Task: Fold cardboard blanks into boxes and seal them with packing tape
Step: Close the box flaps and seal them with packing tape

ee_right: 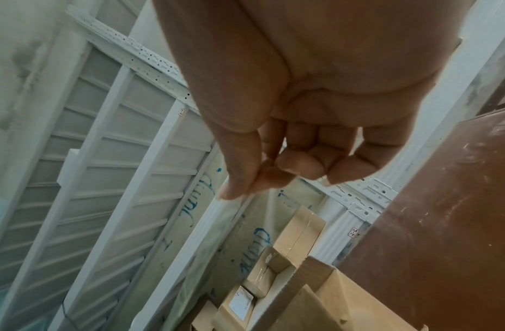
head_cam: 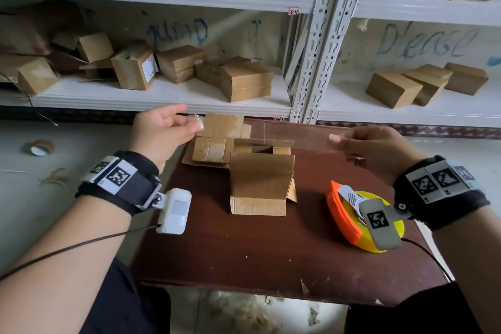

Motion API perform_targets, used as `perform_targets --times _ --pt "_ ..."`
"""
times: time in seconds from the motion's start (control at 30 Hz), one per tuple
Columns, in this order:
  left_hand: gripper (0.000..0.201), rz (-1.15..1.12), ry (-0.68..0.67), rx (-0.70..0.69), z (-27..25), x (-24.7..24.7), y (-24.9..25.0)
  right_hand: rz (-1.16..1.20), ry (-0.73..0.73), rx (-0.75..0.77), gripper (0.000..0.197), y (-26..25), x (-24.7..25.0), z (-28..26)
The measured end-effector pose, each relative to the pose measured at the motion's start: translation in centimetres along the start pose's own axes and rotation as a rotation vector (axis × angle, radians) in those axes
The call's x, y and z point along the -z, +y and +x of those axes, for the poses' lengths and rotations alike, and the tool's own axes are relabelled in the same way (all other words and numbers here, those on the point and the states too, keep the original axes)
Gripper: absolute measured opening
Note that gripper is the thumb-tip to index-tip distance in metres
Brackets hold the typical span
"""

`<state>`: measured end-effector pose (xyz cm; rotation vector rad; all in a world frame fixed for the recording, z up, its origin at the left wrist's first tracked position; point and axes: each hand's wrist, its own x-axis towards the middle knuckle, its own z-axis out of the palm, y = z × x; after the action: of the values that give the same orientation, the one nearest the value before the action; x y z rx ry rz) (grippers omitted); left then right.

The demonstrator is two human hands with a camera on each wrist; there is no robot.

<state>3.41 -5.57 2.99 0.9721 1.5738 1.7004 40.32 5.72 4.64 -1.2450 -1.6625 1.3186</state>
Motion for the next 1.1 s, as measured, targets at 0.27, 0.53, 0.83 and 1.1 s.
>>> perform_targets --times 0.27,0.53,0.83,1.1 --pt "0.019 -0.168 0.027 0.13 2.1 -1.9 -1.7 0.063 0.154 0.116 0.031 -0.4 0.5 -0.8" --pt "0.027 -0.16 -0.225 0.059 2.6 -7.5 -4.4 0.298 0.144 -0.139 0.019 -0.8 1.9 -0.6" --pt "0.016 0.42 -0.058 -0.211 0.8 -11.1 -11.5 0.28 0.151 -0.33 0.019 0.9 2.3 -0.2" --pt "0.037 0.61 -0.051 -0.31 -0.9 -11.3 -11.7 0.309 0.116 -0.379 0.024 1.3 1.7 -0.1"
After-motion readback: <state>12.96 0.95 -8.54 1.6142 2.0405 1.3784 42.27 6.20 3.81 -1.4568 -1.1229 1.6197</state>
